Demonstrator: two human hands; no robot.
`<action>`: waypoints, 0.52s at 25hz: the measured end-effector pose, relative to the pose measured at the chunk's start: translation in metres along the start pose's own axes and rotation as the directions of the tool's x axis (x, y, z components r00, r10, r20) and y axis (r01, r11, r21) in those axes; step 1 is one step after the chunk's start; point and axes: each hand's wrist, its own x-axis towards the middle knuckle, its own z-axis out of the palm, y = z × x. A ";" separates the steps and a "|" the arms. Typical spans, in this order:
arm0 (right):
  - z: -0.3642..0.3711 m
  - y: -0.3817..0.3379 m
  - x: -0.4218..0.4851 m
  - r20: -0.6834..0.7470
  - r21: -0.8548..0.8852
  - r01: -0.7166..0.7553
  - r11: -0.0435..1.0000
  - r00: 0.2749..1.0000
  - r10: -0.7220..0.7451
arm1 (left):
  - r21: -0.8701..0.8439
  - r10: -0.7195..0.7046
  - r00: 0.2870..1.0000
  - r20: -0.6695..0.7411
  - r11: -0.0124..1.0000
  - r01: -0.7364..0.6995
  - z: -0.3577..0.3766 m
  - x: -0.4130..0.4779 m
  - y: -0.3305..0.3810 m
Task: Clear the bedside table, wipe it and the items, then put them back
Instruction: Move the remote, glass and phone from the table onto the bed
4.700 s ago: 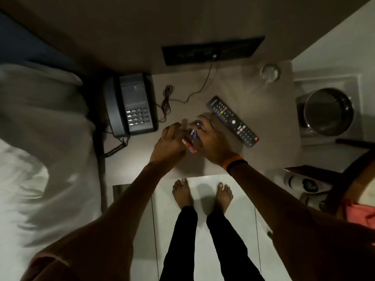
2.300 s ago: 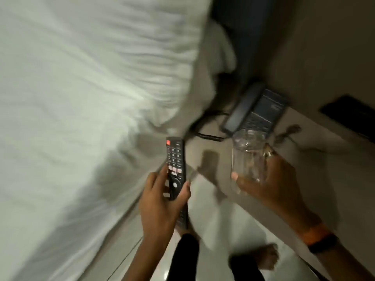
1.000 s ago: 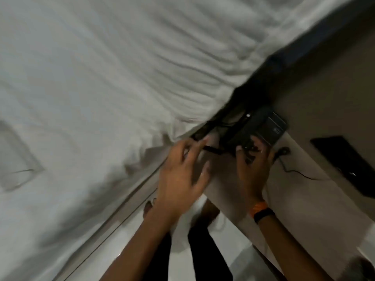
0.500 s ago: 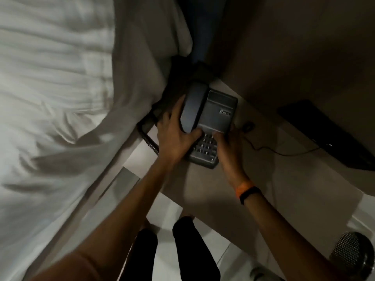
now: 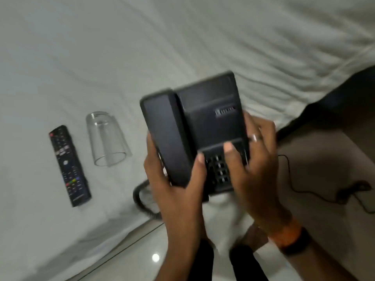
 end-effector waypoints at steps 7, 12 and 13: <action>0.113 -0.012 0.134 0.309 -0.296 0.033 0.955 0.949 0.063 | 0.007 -0.257 0.964 0.062 0.966 0.257 -0.006 0.145 -0.010; 0.125 0.000 0.126 0.282 -0.324 0.060 0.944 0.959 0.036 | 0.155 -0.254 0.967 0.012 0.956 0.249 -0.003 0.146 -0.022; 0.121 -0.002 0.122 0.273 -0.313 0.072 0.947 0.962 0.017 | 0.182 -0.254 0.967 0.010 0.952 0.248 -0.002 0.143 -0.020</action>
